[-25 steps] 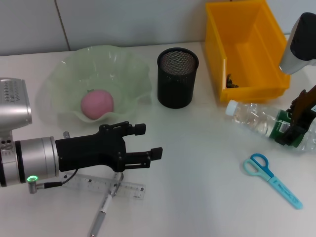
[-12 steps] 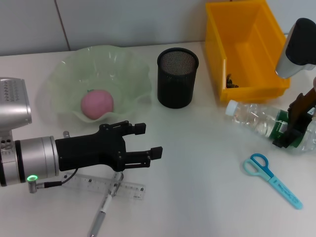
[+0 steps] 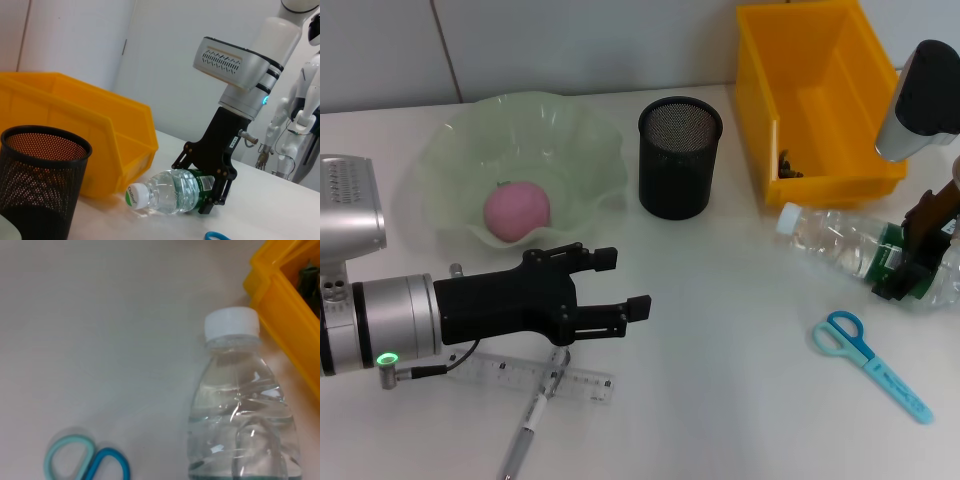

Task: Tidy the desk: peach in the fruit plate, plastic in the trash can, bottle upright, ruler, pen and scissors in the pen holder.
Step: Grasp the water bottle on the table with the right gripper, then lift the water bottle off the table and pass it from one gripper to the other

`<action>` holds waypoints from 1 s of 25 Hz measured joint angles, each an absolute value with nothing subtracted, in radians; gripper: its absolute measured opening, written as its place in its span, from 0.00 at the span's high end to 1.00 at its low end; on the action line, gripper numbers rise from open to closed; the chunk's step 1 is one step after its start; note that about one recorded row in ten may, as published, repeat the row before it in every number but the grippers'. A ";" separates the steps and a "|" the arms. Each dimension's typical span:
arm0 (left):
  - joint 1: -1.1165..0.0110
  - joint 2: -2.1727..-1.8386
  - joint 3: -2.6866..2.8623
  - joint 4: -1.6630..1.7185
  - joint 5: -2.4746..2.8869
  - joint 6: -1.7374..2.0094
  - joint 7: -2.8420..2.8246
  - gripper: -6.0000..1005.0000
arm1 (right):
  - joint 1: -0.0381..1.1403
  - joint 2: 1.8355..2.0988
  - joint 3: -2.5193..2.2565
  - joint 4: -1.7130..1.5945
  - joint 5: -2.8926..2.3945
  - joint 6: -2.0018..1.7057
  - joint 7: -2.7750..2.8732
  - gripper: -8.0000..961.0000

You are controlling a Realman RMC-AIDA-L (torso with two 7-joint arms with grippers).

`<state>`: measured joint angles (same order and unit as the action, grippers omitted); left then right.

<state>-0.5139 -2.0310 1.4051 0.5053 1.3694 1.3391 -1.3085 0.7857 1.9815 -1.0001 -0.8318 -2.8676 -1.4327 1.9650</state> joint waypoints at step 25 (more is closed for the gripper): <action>-0.503 -2.032 1.384 0.517 1.369 1.342 -1.309 0.16 | 0.760 2.009 -0.988 -0.949 -2.826 -1.504 1.942 0.19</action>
<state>-0.5032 -2.0325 1.3844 0.5170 1.3690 1.3418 -1.3094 0.7597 2.0091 -0.9884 -0.9494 -2.8262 -1.5042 1.9419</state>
